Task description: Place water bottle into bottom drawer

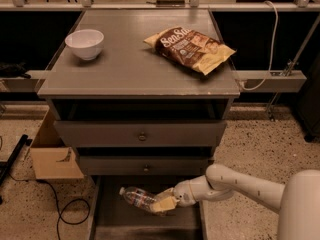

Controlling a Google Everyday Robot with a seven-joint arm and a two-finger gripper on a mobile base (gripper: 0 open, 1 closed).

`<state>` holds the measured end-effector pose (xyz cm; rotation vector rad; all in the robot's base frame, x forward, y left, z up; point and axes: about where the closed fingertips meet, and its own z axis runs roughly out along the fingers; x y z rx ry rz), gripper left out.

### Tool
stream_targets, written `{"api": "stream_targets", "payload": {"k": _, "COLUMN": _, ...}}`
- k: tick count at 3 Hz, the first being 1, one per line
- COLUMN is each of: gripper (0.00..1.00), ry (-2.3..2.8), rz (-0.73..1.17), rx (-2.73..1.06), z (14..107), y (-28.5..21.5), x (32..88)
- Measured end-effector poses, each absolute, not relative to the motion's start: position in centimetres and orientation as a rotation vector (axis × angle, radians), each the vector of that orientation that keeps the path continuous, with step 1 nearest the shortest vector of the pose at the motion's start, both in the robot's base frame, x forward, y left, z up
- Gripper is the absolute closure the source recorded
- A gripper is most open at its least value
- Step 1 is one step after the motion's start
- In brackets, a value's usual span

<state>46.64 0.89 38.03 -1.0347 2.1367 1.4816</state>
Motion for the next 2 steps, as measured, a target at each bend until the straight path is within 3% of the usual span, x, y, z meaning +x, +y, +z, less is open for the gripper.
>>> {"api": "stream_targets", "payload": {"k": 2, "gripper": 1.0, "ry": 2.015, "rz": 1.504, "rx": -1.084, "z": 38.51, "y": 0.87, "x": 46.36}}
